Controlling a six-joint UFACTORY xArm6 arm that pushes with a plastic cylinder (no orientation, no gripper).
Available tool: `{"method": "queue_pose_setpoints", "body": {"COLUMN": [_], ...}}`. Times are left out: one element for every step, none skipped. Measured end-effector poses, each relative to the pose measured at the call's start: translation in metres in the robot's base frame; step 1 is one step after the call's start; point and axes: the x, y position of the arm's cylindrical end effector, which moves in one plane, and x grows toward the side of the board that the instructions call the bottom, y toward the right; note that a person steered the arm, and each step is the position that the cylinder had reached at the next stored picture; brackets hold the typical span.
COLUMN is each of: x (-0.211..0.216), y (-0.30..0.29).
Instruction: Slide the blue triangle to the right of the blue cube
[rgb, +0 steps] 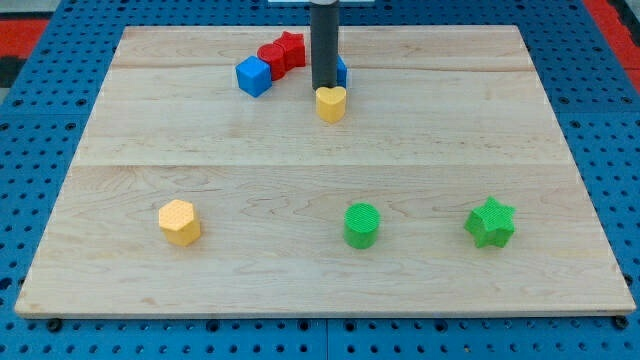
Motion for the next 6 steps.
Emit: {"method": "queue_pose_setpoints", "body": {"x": [-0.004,-0.030,-0.030,-0.029,-0.029,-0.019], "y": [0.051,0.073,0.037,0.032,0.007,-0.024]}}
